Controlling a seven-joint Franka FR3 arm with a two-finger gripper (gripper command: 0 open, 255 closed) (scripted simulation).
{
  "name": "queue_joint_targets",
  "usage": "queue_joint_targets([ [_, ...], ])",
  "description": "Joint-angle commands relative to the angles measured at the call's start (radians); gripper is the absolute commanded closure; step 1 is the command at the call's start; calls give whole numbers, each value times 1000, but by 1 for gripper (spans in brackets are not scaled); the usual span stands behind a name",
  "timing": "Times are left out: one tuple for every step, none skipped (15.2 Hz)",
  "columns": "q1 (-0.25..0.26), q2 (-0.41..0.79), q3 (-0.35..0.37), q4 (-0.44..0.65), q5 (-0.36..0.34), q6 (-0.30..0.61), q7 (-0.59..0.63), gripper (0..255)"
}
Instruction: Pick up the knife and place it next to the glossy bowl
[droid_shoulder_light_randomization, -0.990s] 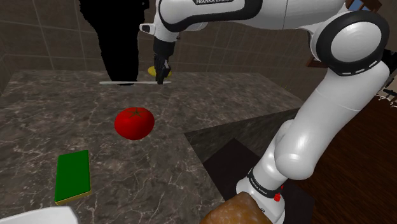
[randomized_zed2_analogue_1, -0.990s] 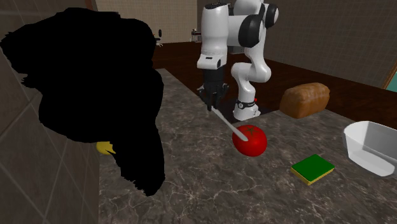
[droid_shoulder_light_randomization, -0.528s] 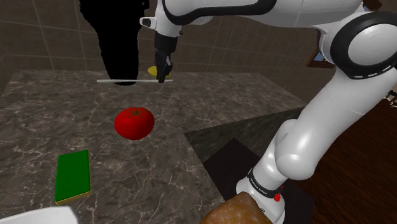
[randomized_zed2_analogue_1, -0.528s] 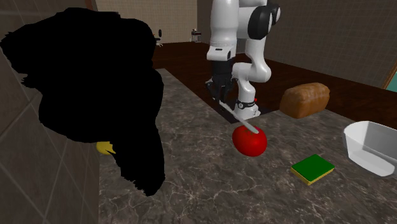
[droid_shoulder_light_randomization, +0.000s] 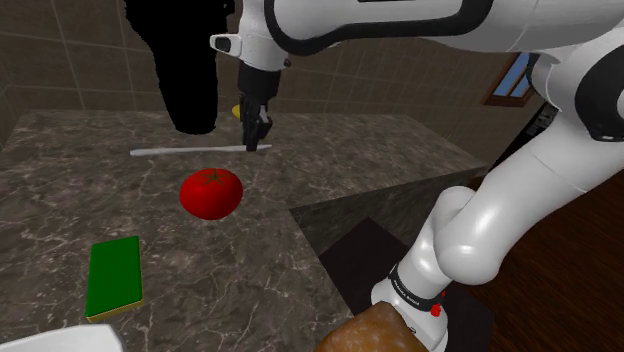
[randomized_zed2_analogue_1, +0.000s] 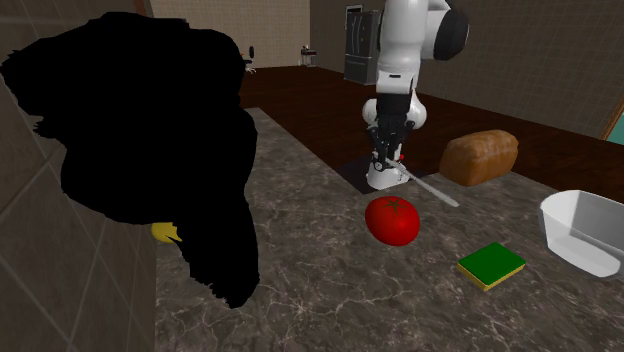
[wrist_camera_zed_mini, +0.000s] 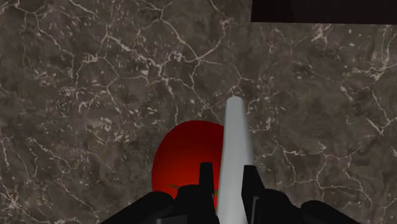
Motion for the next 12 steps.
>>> queue_joint_targets([
  [19,-40,23,-42,12,4,37,255],
  [29,-56,37,-57,19,4,57,255],
  [39,-72,50,-70,25,3,78,255],
  [49,-86,64,-83,32,3,98,255],
  [59,-99,78,-94,39,2,119,255],
  [69,-112,92,-104,47,1,140,255],
  [80,-123,107,-113,54,0,161,255],
  [90,-134,122,-121,62,-1,183,255],
  [101,-144,137,-127,70,-2,204,255],
  [111,-152,152,-133,77,-3,226,255],
  [121,-160,168,-137,85,-4,248,255],
  [132,-167,184,-141,93,-5,271,255],
])
